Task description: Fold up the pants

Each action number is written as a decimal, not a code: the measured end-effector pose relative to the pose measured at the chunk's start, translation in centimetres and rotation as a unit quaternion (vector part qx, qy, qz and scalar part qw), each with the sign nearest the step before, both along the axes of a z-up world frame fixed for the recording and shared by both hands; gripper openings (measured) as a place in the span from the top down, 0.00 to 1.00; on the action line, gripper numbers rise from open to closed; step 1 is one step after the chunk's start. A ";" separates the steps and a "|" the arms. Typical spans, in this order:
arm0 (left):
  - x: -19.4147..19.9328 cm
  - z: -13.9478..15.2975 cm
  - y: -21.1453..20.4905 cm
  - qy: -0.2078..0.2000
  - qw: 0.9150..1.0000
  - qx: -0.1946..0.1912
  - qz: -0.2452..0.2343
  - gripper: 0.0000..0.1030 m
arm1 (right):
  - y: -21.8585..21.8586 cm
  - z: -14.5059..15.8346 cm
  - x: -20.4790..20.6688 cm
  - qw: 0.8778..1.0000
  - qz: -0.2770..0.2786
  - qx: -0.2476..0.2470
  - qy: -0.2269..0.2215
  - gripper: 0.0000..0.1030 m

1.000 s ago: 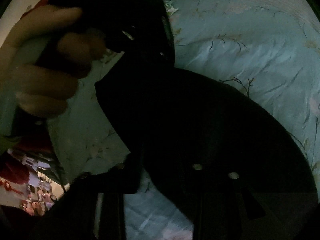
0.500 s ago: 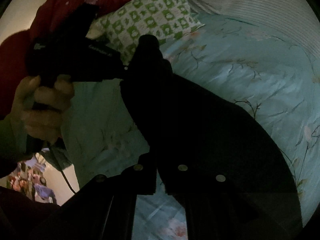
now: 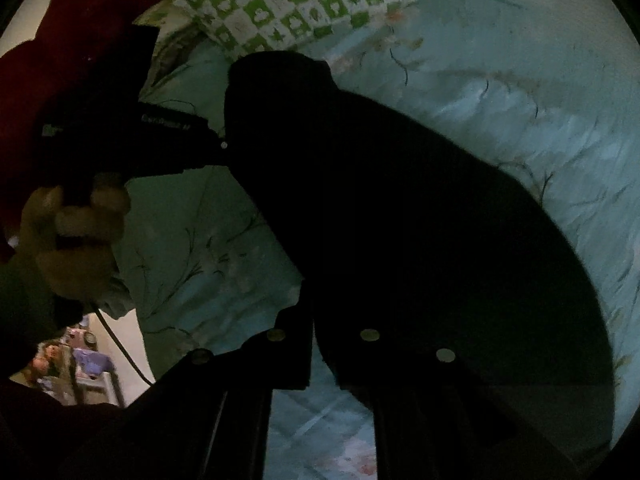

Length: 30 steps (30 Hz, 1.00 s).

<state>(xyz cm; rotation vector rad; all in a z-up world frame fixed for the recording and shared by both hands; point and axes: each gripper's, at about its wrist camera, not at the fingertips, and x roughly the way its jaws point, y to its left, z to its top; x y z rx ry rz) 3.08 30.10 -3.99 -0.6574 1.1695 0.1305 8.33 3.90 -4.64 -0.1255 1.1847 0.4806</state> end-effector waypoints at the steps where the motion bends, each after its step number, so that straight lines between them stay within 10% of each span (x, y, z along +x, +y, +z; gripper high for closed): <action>1: -0.1 0.0 0.0 0.004 1.000 0.004 -0.002 0.92 | 0.0 0.0 0.0 1.000 -0.002 0.000 0.001 0.89; 5: -0.7 0.4 0.7 0.018 1.000 0.014 -0.006 0.83 | -0.7 0.2 -0.2 0.999 -0.019 0.020 0.016 0.78; 8: -0.9 1.0 1.5 0.033 0.999 0.016 0.002 0.46 | -1.5 1.3 -0.6 0.999 -0.034 0.034 0.008 0.67; 13: 0.0 1.5 2.4 0.045 0.999 0.018 0.013 0.30 | -3.2 3.3 -0.2 0.997 -0.063 0.049 -0.014 0.58; 21: 1.7 -0.2 4.3 0.078 0.997 0.022 0.019 0.30 | -8.9 5.2 5.0 0.983 -0.169 0.053 -0.039 0.57; 30: 3.1 -1.1 5.1 0.063 0.998 0.030 -0.007 0.37 | -8.0 0.1 11.7 0.991 -0.127 0.007 0.036 0.57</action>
